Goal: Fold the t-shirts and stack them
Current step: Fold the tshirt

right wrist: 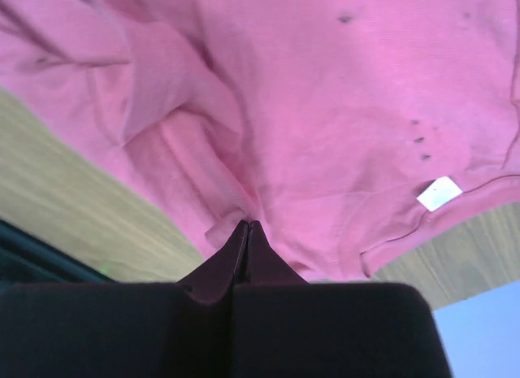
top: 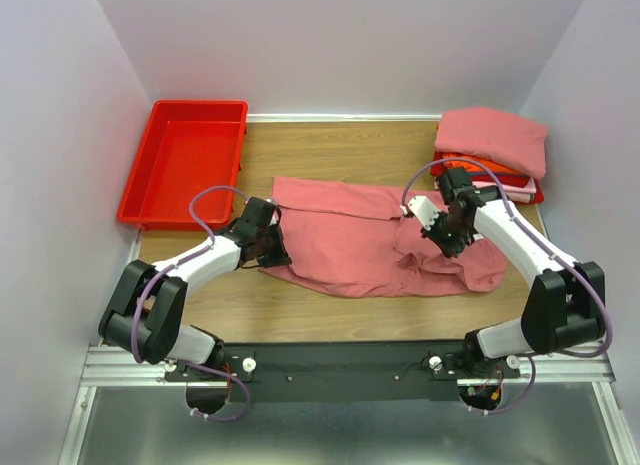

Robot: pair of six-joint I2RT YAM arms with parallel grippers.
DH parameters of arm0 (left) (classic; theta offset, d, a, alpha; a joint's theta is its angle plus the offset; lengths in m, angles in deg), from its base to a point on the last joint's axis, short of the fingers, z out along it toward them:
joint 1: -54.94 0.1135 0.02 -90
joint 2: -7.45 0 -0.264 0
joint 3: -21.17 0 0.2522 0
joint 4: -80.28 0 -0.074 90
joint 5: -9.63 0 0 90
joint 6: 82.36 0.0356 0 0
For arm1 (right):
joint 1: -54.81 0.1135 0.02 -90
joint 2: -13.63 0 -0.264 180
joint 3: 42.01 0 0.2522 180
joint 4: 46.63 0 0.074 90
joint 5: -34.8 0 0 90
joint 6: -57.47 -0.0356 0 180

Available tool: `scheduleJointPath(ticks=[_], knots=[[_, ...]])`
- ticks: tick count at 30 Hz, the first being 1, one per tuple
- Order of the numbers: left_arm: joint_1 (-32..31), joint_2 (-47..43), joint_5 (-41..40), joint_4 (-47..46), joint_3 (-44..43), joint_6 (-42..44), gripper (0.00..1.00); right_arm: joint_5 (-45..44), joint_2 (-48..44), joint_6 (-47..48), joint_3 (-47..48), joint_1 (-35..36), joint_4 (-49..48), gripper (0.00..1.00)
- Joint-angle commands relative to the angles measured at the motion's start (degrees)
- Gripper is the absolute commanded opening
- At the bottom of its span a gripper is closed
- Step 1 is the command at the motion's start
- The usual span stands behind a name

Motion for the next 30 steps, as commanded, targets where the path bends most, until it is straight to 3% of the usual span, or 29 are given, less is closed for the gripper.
scheduleJointPath(ticks=[1,4,5,8,11,14,15,19,23,28,30], knots=[[0.45,0.88,1.51,-1.47,0.83,0.67,0.0,-4.62,2.87,-0.31,0.99,-1.01,-4.03,0.01],[0.45,0.96,1.6,-1.73,0.83,0.67,0.0,-8.48,4.72,-3.91,0.64,-1.45,-9.47,0.21],[0.54,1.14,1.51,-1.64,0.66,0.76,0.0,-9.71,4.9,-4.7,0.29,-1.54,-12.79,0.39],[0.63,1.32,1.6,-1.64,0.66,0.93,0.0,-14.19,4.46,-7.69,0.63,-1.98,-15.89,0.41],[0.71,1.14,1.69,-1.64,0.66,1.02,0.0,-12.19,1.22,-8.23,2.39,-2.51,-16.25,0.4],[0.8,0.96,1.69,-1.64,0.75,1.2,0.0,0.78,-3.62,-2.1,3.62,-2.51,-9.6,0.33],[0.8,1.05,1.51,-1.64,0.75,1.28,0.0,10.75,-4.5,5.15,4.23,-2.42,-0.44,0.33],[0.89,0.79,1.43,-1.64,1.01,1.55,0.0,24.44,-6.26,17.58,3.1,-2.51,14.73,0.3],[0.98,1.14,1.69,-1.73,1.1,1.72,0.0,18.78,-3.37,11.74,-6.36,0.47,11.27,0.31],[0.98,0.61,1.43,-1.91,1.71,1.46,0.0,8.75,-6.7,4.27,-13.6,4.43,1.34,0.53],[0.98,0.96,1.6,-2.08,1.89,1.46,0.0,5.42,-6.27,2.25,-14.83,5.66,-1.03,0.54]])
